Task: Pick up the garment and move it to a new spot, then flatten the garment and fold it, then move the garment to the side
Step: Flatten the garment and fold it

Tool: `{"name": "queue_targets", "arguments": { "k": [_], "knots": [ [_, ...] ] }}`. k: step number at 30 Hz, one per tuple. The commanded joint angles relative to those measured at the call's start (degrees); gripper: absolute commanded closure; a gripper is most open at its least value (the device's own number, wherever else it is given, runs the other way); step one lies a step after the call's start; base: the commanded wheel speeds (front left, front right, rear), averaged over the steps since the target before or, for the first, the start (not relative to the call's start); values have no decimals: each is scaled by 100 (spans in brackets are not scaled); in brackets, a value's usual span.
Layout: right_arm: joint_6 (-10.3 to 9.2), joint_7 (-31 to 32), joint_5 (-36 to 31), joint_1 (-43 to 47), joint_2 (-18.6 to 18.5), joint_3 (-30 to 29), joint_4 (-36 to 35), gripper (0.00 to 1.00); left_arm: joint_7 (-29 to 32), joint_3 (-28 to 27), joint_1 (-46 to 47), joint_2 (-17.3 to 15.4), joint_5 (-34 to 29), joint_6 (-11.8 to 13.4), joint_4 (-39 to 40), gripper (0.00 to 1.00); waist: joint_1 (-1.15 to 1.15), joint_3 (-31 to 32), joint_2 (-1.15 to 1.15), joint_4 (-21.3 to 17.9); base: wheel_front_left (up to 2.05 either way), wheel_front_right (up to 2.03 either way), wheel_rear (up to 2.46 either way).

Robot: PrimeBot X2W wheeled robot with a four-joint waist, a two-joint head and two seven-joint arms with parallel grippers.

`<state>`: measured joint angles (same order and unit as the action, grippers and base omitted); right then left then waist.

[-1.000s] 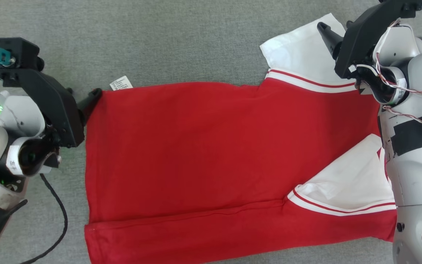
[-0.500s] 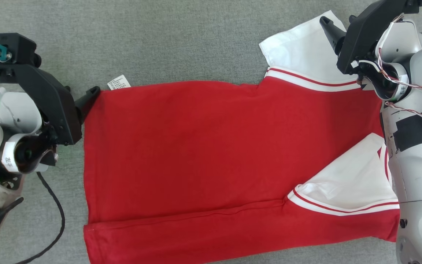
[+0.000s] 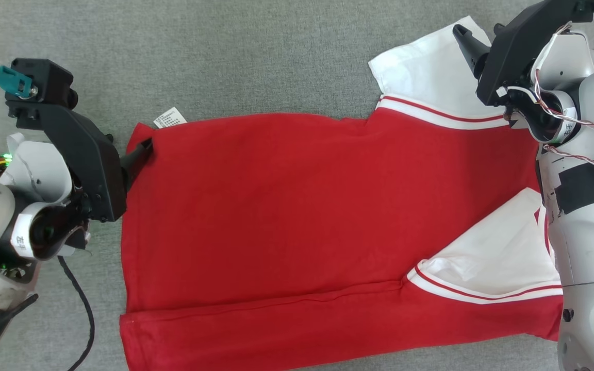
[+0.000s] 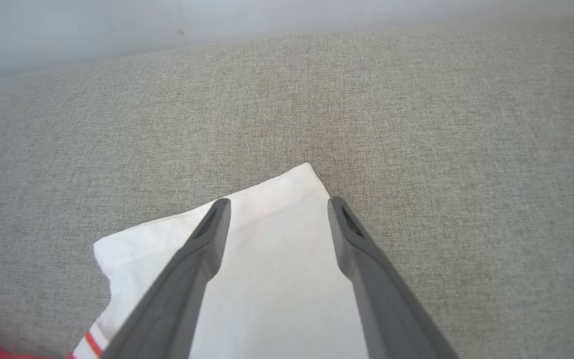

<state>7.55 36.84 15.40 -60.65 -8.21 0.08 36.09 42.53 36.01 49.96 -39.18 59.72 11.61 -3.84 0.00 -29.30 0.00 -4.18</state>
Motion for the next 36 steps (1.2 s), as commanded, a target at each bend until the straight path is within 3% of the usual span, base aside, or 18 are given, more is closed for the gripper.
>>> {"name": "queue_targets", "arguments": {
  "k": [1, 8, 9, 10, 11, 12, 14, 22, 36],
  "knots": [
    [-13, 2, 54, 40, 16, -3, -18, 0, -24, 12, -67, 29, -40, 9, -27, 0, 0, -42, 0, -29, 0, 0, 0],
    [-13, 19, 74, -41, 11, 64, -86, 0, 145, 226, -18, 185, -7, -135, -197, 0, 0, -110, 0, -91, 0, 0, 0],
    [-13, 16, 80, -43, 4, 69, -87, 0, 197, 275, -14, 188, -14, -142, -201, 10, 0, -103, 0, -93, 0, 0, 0],
    [-13, 9, 78, -42, 1, 76, -87, 0, 245, 310, -23, 189, -5, -170, -205, 26, 0, -95, 0, -96, 0, 0, 0],
    [-13, 5, 81, -40, -1, 79, -83, 0, 297, 338, -29, 184, 13, -190, -212, 51, 0, -87, 0, -99, 0, 0, 0],
    [-13, 5, 81, -35, 2, 81, -76, 0, 356, 369, -45, 172, 17, -197, -212, 62, 0, -78, 0, -100, 0, 0, 0],
    [-13, 6, 76, -29, 1, 89, -64, 0, 410, 394, -53, 147, 30, -233, -194, 100, 0, -65, 0, -97, 0, 0, 0],
    [-13, -17, -90, -140, -83, 66, 168, 0, 99, 246, 4, 140, -48, -264, -223, 100, 0, -58, 0, -40, 0, 0, 0],
    [-13, -31, -912, -641, -176, -147, 1223, 0, -206, 191, 78, 303, -55, -328, -310, 100, 0, -234, 0, 208, 0, 0, 0]
  ]
}}
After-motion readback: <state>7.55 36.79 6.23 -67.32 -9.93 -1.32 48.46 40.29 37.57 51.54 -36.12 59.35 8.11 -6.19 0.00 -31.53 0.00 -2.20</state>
